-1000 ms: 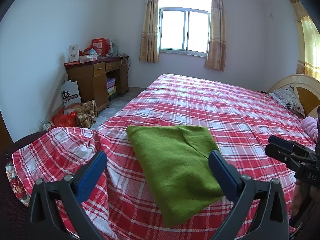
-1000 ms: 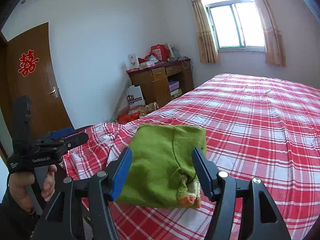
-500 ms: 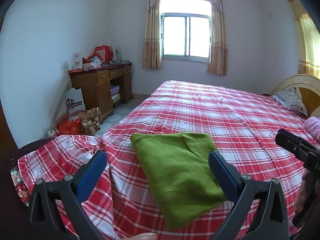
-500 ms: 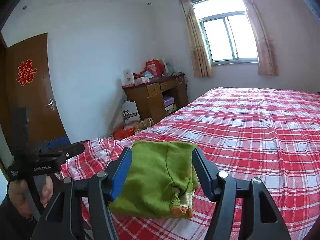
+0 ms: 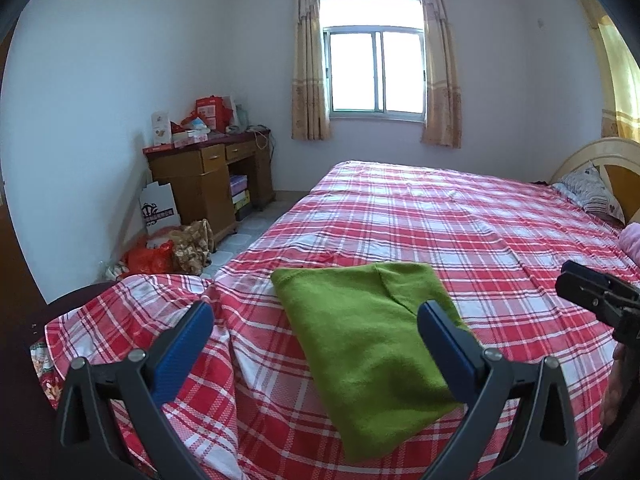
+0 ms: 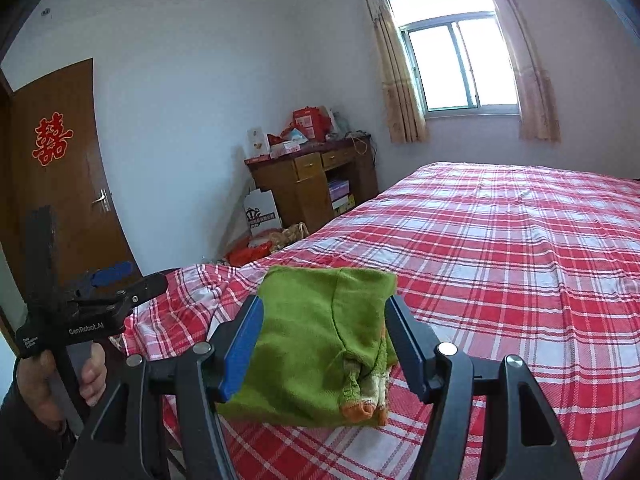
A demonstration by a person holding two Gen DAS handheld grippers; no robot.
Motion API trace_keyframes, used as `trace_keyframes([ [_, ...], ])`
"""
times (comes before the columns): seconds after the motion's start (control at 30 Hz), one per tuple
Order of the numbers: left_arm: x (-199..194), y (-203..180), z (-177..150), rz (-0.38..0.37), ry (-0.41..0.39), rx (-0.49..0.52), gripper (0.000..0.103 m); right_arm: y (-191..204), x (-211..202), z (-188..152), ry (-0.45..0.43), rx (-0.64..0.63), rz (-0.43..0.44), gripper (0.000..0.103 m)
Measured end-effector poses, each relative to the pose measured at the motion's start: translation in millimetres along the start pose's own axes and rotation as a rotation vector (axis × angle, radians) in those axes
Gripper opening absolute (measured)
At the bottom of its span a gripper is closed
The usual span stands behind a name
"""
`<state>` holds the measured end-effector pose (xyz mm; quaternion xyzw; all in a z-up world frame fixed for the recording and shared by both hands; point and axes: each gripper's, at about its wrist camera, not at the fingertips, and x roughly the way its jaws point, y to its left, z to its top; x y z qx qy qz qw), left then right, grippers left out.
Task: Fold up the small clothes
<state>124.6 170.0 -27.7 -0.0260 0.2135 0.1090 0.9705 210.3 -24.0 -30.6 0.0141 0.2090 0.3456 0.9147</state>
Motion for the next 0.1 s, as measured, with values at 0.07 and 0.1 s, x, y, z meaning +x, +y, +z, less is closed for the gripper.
trace_keyframes([
  [0.07, 0.4, -0.3, -1.3, -0.001, 0.001, 0.003, 0.103, -0.7, 0.8, -1.7, 0.006, 0.001, 0.001, 0.064],
  [0.1, 0.9, -0.4, -1.5, -0.007, 0.003, 0.006, 0.103, -1.6, 1.3, -2.8, 0.009, 0.003, 0.001, 0.064],
])
